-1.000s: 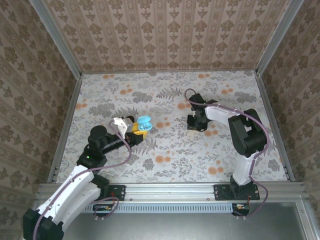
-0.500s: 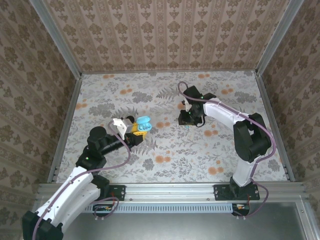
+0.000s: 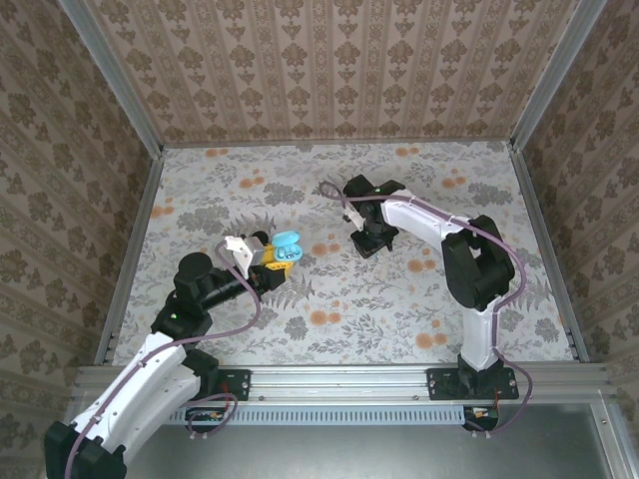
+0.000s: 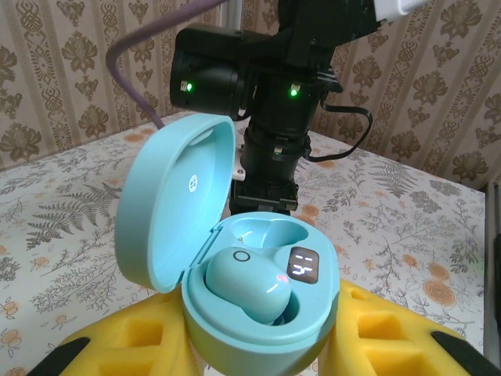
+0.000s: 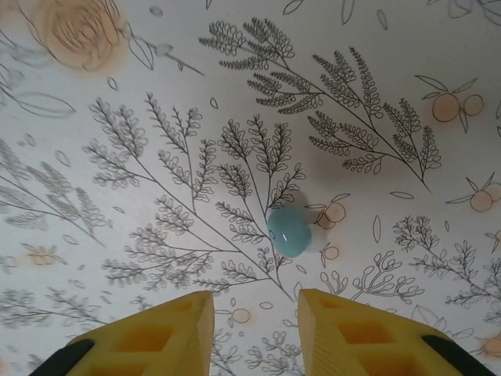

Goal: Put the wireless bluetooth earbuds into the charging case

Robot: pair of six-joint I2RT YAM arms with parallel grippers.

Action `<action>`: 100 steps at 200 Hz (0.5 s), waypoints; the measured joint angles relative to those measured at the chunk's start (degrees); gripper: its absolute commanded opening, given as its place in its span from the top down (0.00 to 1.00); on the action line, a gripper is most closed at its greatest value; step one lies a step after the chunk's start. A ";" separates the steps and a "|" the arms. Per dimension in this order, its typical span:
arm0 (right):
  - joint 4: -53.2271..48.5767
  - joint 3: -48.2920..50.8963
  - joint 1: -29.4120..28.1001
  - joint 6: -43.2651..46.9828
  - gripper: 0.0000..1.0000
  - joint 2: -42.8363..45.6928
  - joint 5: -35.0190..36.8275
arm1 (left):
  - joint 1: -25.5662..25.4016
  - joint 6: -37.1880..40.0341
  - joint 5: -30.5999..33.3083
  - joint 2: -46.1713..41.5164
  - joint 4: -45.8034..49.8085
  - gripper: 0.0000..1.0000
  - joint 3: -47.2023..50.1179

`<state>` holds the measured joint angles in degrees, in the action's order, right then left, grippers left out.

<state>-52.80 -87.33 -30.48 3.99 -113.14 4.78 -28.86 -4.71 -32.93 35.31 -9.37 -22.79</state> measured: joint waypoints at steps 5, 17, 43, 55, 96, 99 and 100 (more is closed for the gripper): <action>-0.33 -0.31 -0.13 0.63 0.65 -0.48 0.46 | 0.00 0.00 0.00 0.15 -0.02 0.72 0.00; -0.92 -1.36 -0.33 1.90 0.65 -1.73 1.29 | 0.00 0.00 0.00 0.55 -0.04 0.72 0.00; -1.62 -3.37 -0.33 3.61 0.65 -3.85 2.43 | 0.00 0.00 0.00 1.42 -0.09 0.72 0.00; -1.77 -3.89 -0.33 4.07 0.65 -4.28 2.67 | 0.00 0.00 0.00 1.57 -0.09 0.72 0.00; -2.93 -4.98 -0.33 5.53 0.65 -5.62 4.31 | 0.00 0.46 0.00 1.70 -0.09 0.72 0.00; -2.95 -5.01 -0.33 5.60 0.65 -5.75 4.37 | 0.00 0.46 0.00 1.70 -0.11 0.72 0.00; -2.97 -5.01 -0.33 5.64 0.65 -5.79 4.39 | 0.00 0.48 0.00 1.70 -0.11 0.72 0.00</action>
<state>-55.77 -92.33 -30.81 9.63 -118.93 9.17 -28.86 -4.23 -32.93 37.01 -9.47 -22.79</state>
